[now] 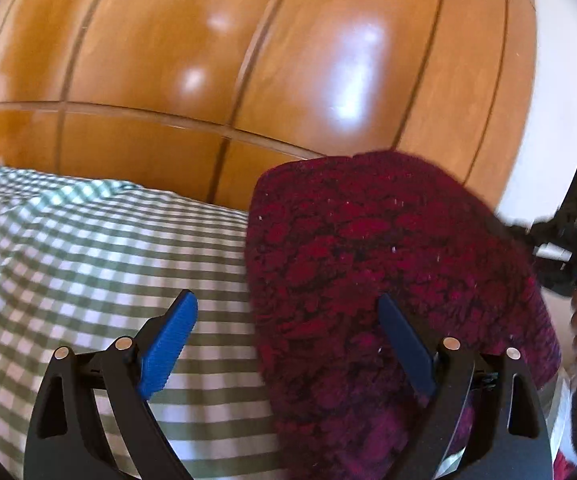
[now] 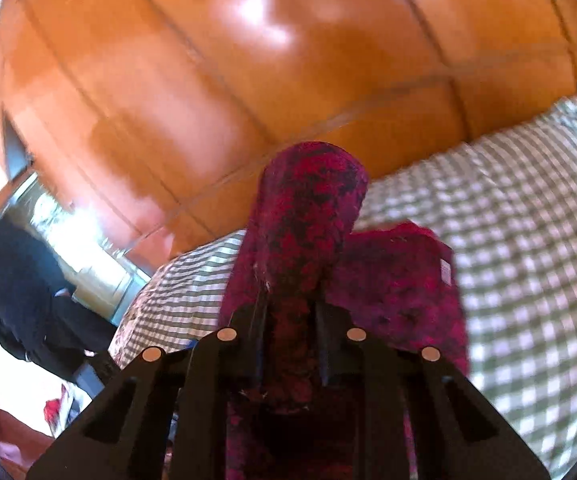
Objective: Fold small clothes
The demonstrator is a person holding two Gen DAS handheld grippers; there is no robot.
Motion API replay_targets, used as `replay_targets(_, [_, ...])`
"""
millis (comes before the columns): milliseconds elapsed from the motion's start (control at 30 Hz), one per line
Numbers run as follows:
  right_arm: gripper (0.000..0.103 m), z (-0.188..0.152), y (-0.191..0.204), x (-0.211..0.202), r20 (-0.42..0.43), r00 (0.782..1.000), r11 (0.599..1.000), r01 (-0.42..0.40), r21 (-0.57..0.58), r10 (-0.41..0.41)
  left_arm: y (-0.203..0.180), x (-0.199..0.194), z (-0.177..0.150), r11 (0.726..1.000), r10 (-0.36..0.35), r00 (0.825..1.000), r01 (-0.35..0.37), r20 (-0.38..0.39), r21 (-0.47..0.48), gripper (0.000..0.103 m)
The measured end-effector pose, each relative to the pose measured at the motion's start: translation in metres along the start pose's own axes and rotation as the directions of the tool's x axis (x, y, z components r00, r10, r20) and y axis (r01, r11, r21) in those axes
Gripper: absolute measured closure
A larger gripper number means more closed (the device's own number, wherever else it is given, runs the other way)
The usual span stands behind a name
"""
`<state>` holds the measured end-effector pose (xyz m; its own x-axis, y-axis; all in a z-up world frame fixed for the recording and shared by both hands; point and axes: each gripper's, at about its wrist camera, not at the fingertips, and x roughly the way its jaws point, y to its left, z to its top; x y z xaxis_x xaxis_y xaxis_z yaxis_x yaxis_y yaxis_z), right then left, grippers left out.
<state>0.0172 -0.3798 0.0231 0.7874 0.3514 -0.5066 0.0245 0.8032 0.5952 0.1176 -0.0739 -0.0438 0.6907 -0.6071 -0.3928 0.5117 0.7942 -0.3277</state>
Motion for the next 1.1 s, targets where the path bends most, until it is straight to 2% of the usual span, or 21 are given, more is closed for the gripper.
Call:
replay_targets(100, [0.085,-0.015,-0.044,0.006,-0.019,0.999,0.992,0.030,0.122,-0.028,-0.009,0.015,-0.002,0.999,-0.034,0.998,0.035,-0.045,0.016,0.013])
replay_targets(167, [0.086,-0.027,-0.063,0.008,-0.019,0.998,0.985,0.068,0.156,-0.066,-0.016,0.022,-0.004,0.998,-0.048,0.997,0.051,-0.066,0.037,0.013])
replay_targets(333, [0.085,-0.040,-0.087,0.001,0.016,0.996,0.976,0.079,0.204,-0.084,-0.037,0.041,-0.020,0.986,-0.094,0.984,0.113,-0.150,0.121,0.011])
replay_targets(400, [0.078,-0.035,-0.077,-0.003,0.029,0.994,0.982,0.097,0.163,-0.103,-0.043,0.047,-0.026,0.982,-0.065,0.984,0.092,-0.164,0.164,0.008])
replay_targets(467, [0.041,-0.030,-0.066,-0.011,0.075,0.985,0.981,0.147,0.125,-0.157,-0.041,0.053,-0.027,0.983,-0.059,0.983,0.088,-0.176,0.159,0.007])
replay_targets(533, [0.036,-0.021,-0.061,-0.013,0.110,0.981,0.983,0.151,0.102,-0.162,-0.033,0.056,-0.027,0.988,-0.074,0.979,0.098,-0.187,0.119,0.007])
replay_targets(633, [0.022,-0.005,-0.065,0.007,0.043,0.988,0.983,0.144,0.116,-0.150,-0.032,0.056,-0.025,0.990,-0.070,0.980,0.091,-0.186,0.106,0.007])
replay_targets(700, [0.023,0.001,-0.068,0.025,-0.027,0.988,0.978,0.152,0.145,-0.150,-0.036,0.054,-0.026,0.989,-0.054,0.983,0.077,-0.176,0.125,0.007])
replay_targets(767, [0.056,0.005,-0.065,0.036,-0.067,0.992,0.982,0.117,0.149,-0.108,-0.039,0.053,-0.026,0.989,-0.044,0.984,0.067,-0.172,0.134,0.007])
replay_targets(800, [0.061,0.009,-0.060,0.042,-0.080,0.989,0.984,0.134,0.121,-0.125,-0.040,0.053,-0.026,0.989,-0.038,0.984,0.061,-0.173,0.134,0.007])
replay_targets(833, [0.073,0.013,-0.055,0.044,-0.082,0.988,0.986,0.138,0.093,-0.131,-0.039,0.054,-0.025,0.991,-0.029,0.984,0.052,-0.177,0.125,0.007])
replay_targets(867, [0.078,0.019,-0.046,0.043,-0.068,0.991,0.991,0.118,0.063,-0.113,-0.039,0.054,-0.023,0.992,-0.028,0.983,0.049,-0.180,0.114,0.007])
replay_targets(967, [0.080,0.033,-0.031,0.030,0.010,0.998,0.998,0.058,0.015,-0.058,-0.036,0.053,-0.012,0.996,-0.033,0.987,0.045,-0.154,0.076,0.007])
replay_targets(1067, [0.080,0.039,-0.035,0.026,0.055,0.998,0.999,0.043,-0.008,-0.042,-0.044,0.056,-0.004,0.993,-0.022,0.991,0.037,-0.128,0.113,0.007])
replay_targets(1100, [0.080,0.037,-0.049,0.032,0.048,0.998,0.999,0.037,0.029,-0.038,-0.047,0.062,-0.002,0.991,-0.005,0.992,0.022,-0.130,0.135,0.007])
